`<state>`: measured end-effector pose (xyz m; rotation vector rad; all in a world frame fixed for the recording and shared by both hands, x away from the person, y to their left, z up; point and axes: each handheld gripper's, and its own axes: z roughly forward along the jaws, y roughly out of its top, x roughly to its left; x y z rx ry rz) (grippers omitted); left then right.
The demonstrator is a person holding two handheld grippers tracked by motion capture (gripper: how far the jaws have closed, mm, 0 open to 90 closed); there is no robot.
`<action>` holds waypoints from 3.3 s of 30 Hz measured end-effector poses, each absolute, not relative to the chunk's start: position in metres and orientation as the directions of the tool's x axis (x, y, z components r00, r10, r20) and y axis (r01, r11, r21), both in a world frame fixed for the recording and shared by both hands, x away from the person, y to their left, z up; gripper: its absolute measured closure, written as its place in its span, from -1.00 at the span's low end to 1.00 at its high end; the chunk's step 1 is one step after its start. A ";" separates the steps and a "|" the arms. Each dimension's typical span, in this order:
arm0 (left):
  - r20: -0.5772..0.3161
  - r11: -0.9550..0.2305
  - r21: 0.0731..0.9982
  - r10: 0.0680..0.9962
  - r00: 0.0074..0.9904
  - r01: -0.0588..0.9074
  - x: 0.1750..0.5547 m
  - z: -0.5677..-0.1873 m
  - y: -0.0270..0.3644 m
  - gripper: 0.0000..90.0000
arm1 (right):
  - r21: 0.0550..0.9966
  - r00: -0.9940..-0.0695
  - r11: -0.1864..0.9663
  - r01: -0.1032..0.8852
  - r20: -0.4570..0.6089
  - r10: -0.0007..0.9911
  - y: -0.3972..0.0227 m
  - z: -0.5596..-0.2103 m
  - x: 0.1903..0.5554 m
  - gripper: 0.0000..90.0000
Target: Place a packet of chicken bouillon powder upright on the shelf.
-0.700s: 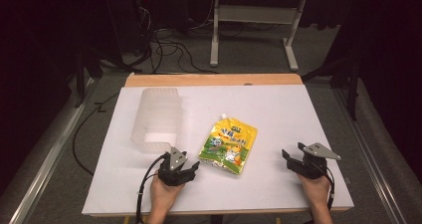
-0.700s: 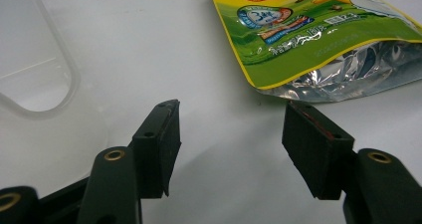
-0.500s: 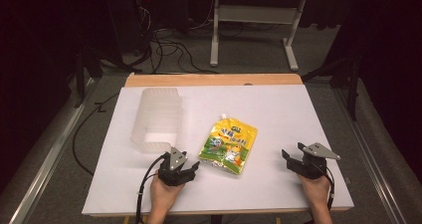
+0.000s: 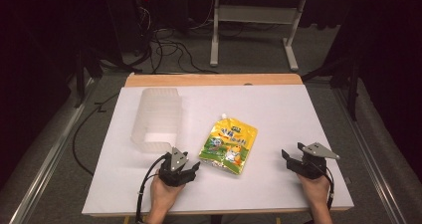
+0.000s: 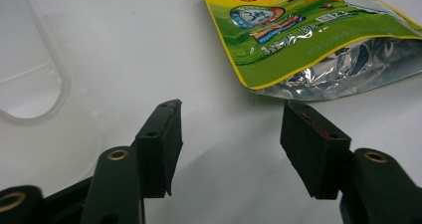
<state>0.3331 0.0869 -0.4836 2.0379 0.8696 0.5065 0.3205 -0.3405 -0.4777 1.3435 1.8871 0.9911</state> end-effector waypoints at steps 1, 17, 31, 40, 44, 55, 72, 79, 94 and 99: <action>0.037 -0.405 0.825 0.735 0.677 0.394 0.333 -0.484 0.087 -0.07 | 0.843 -0.301 0.212 0.495 -0.062 0.952 -0.341 -0.478 0.321 -0.29; 0.059 -0.415 0.825 0.739 0.671 0.384 0.331 -0.482 0.085 -0.11 | 0.844 -0.291 0.210 0.493 -0.067 0.954 -0.340 -0.477 0.320 -0.30; 0.026 -0.384 0.841 0.732 0.681 0.381 0.330 -0.471 0.074 -0.17 | 0.845 -0.298 0.211 0.491 -0.064 0.952 -0.339 -0.477 0.319 -0.30; -0.017 -0.379 0.827 0.721 0.692 0.415 0.337 -0.459 0.063 -0.21 | 0.848 -0.302 0.216 0.484 -0.069 0.951 -0.339 -0.478 0.319 -0.30; -0.028 -0.390 0.817 0.710 0.704 0.425 0.339 -0.454 0.056 -0.17 | 0.848 -0.304 0.220 0.481 -0.074 0.950 -0.339 -0.478 0.319 -0.30; -0.041 -0.396 0.817 0.685 0.727 0.419 0.353 -0.437 0.039 -0.21 | 0.851 -0.306 0.225 0.474 -0.080 0.949 -0.339 -0.478 0.319 -0.30; -0.093 -0.392 0.770 0.711 0.697 0.503 0.385 -0.428 0.014 -0.31 | 0.854 -0.307 0.222 0.471 -0.077 0.948 -0.339 -0.477 0.318 -0.30; -0.110 -0.412 0.733 0.714 0.692 0.541 0.401 -0.429 0.003 -0.33 | 0.855 -0.311 0.227 0.467 -0.081 0.947 -0.339 -0.477 0.318 -0.30; -0.188 -0.378 0.669 0.748 0.637 0.640 0.442 -0.438 -0.003 -0.41 | 0.852 -0.306 0.225 0.472 -0.081 0.949 -0.338 -0.477 0.317 -0.30; -0.201 -0.369 0.644 0.763 0.614 0.670 0.451 -0.449 -0.006 -0.41 | 0.852 -0.306 0.226 0.471 -0.082 0.948 -0.338 -0.477 0.317 -0.30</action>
